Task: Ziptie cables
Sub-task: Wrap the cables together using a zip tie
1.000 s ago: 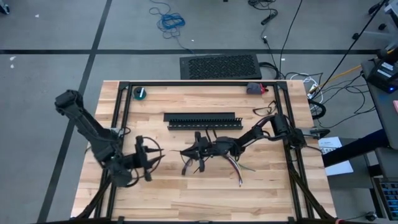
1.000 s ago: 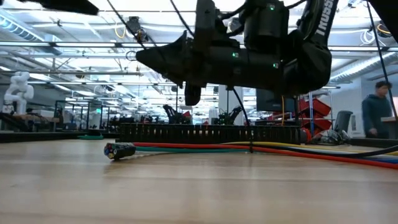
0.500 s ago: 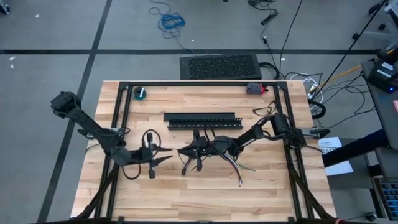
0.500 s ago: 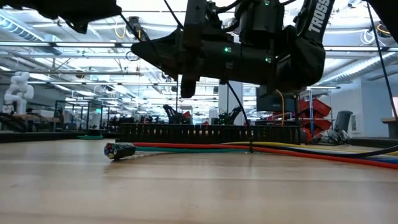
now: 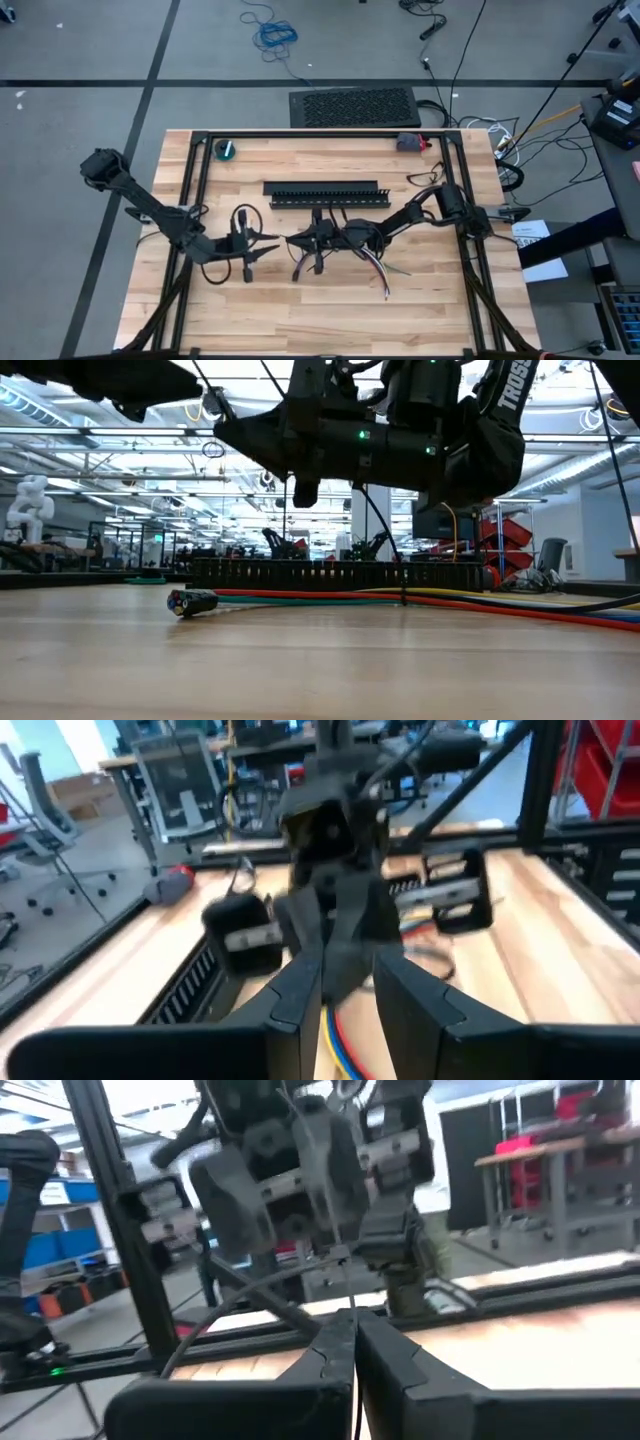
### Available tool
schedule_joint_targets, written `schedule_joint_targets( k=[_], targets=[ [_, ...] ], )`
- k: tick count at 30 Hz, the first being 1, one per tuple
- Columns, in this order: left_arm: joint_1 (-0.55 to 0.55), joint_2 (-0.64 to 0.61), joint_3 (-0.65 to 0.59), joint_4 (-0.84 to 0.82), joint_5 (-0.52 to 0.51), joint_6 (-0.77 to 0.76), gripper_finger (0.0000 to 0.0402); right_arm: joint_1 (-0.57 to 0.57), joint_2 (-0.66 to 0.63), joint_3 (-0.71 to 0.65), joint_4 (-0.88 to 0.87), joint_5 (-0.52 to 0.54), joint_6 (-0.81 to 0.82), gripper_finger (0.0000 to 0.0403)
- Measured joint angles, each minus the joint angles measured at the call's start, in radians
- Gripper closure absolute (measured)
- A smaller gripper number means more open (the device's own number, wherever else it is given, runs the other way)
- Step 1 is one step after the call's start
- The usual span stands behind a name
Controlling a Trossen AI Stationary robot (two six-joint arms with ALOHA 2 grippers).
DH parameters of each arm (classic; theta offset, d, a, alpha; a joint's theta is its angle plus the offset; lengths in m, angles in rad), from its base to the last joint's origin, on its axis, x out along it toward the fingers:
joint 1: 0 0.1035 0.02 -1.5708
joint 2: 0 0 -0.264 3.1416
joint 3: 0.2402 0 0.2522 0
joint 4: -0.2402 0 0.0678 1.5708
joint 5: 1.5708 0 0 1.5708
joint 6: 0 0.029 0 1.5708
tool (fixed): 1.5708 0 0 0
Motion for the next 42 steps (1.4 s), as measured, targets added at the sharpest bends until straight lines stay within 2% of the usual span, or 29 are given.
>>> schedule_joint_targets(
  k=[5, 9, 15, 22, 25, 29, 34, 38, 40, 42],
  targets=[
    [-0.001, 0.0, -0.029, 0.002, -0.006, -0.063, 0.0309, 0.021, 0.0, 0.0, -0.003, 0.038, -0.036, 0.0403],
    [-0.002, 0.0, -0.041, 0.075, -0.019, -0.01, 0.0309, 0.023, 0.0, 0.0, -0.04, 0.037, -0.019, 0.0403],
    [0.022, 0.0, -0.041, 0.128, 0.105, 0.059, 0.0309, 0.021, 0.0, 0.0, -0.061, 0.076, -0.009, 0.0403],
    [0.061, 0.0, -0.041, 0.127, 0.13, 0.039, 0.0311, 0.021, 0.0, 0.0, -0.06, 0.077, -0.011, 0.0403],
    [0.064, 0.0, -0.041, 0.127, 0.131, 0.039, 0.0332, 0.021, 0.0, 0.0, -0.051, 0.082, -0.011, 0.0403],
    [0.064, 0.0, -0.041, 0.127, 0.13, 0.064, 0.0391, 0.021, 0.0, 0.0, -0.042, 0.083, -0.011, 0.0403],
    [0.065, 0.0, -0.041, 0.113, 0.11, 0.069, 0.0399, 0.021, 0.0, 0.0, -0.051, 0.079, 0.006, 0.0403],
    [0.065, -0.018, -0.012, -0.038, 0.107, 0.032, 0.04, 0.027, -0.004, 0.0, -0.11, 0.053, -0.041, 0.0391],
    [0.065, -0.029, 0.015, -0.174, 0.116, -0.033, 0.04, 0.038, -0.033, 0.0, -0.226, 0.054, -0.141, 0.0375],
    [0.066, -0.031, 0.049, -0.321, 0.136, -0.107, 0.04, 0.044, -0.087, 0.001, -0.422, 0.072, -0.216, 0.0354]
  ],
)
